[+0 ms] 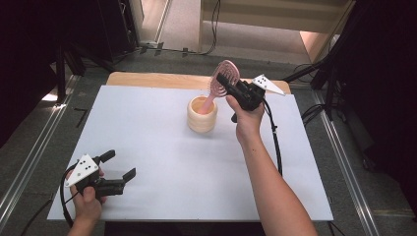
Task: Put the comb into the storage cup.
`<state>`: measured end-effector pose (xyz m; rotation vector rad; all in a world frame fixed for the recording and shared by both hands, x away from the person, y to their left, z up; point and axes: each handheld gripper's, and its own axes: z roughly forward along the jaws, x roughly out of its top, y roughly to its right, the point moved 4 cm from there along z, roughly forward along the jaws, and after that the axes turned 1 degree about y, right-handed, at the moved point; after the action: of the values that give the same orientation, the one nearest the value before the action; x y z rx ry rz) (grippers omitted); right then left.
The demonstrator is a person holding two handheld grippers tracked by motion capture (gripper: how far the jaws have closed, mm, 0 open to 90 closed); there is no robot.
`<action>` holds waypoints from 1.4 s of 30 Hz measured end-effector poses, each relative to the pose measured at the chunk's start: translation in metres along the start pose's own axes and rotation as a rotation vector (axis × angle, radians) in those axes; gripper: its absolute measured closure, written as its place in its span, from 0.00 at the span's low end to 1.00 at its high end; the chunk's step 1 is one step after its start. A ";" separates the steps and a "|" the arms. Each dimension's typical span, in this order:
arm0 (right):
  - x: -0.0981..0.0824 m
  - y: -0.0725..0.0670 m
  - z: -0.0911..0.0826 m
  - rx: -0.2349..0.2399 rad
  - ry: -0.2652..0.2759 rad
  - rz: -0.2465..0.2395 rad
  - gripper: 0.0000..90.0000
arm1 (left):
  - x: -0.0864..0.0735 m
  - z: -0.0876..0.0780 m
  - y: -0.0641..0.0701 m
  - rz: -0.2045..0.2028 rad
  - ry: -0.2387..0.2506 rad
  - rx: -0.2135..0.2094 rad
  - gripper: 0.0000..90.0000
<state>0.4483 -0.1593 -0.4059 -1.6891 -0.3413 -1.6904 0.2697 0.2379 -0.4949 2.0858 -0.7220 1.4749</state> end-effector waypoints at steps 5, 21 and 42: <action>-0.009 0.003 0.002 -0.011 -0.013 0.007 0.69 | 0.000 0.000 0.000 0.002 -0.001 0.001 0.03; -0.023 0.006 0.004 -0.021 -0.042 0.013 0.69 | 0.000 0.000 0.000 0.002 -0.002 -0.002 0.03; -0.038 0.008 0.007 -0.036 -0.077 0.024 0.69 | 0.000 0.000 0.000 0.003 -0.003 -0.003 0.03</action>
<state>0.4540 -0.1495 -0.4435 -1.7808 -0.3266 -1.6262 0.2695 0.2381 -0.4949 2.0861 -0.7282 1.4714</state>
